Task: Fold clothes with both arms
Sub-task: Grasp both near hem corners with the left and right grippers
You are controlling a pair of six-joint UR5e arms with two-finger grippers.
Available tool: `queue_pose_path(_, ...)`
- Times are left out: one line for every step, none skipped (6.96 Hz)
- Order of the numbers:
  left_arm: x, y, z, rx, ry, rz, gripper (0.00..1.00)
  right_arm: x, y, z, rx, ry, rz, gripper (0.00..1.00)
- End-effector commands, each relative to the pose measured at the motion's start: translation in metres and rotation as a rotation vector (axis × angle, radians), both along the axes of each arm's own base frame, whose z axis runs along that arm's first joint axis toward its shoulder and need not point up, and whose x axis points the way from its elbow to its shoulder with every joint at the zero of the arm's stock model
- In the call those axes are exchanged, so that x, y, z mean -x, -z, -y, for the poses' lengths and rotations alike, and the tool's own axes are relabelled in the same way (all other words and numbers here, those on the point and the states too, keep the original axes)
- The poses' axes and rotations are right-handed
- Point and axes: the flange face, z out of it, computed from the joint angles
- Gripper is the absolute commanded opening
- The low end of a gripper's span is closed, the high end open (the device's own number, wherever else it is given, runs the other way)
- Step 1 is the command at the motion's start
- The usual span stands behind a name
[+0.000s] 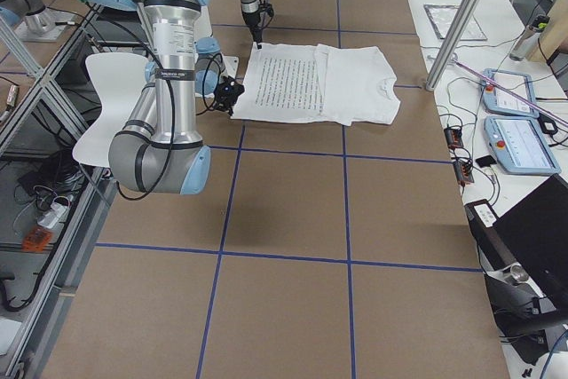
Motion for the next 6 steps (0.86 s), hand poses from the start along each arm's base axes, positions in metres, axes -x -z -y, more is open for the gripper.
queue_pose_path(0.0008,0.0028,-0.0056,0.019,-0.002,0.019,0.82,-0.0001,0.0003,0.0004,0.001,-0.002,0.001,0.0)
queue_pose_path(0.0005,0.0024,-0.0064,0.035,0.009,0.019,0.74,-0.0002,0.0005,0.0005,0.0,-0.003,0.002,0.0)
queue_pose_path(0.0,0.0009,-0.0079,0.038,0.009,0.022,0.58,-0.0002,0.0003,0.0005,0.0,-0.003,0.001,0.0)
queue_pose_path(-0.0003,0.0009,-0.0085,0.041,0.012,0.021,0.22,-0.0003,-0.0004,-0.0002,0.0,-0.001,-0.001,0.0)
queue_pose_path(-0.0001,0.0004,-0.0085,0.046,0.016,0.028,0.0,-0.0008,-0.0011,0.0007,-0.002,-0.004,-0.002,0.0)
queue_pose_path(0.0024,0.0069,-0.0095,0.051,0.019,0.016,0.0,0.0,0.0003,-0.0001,-0.001,-0.002,0.001,0.0)
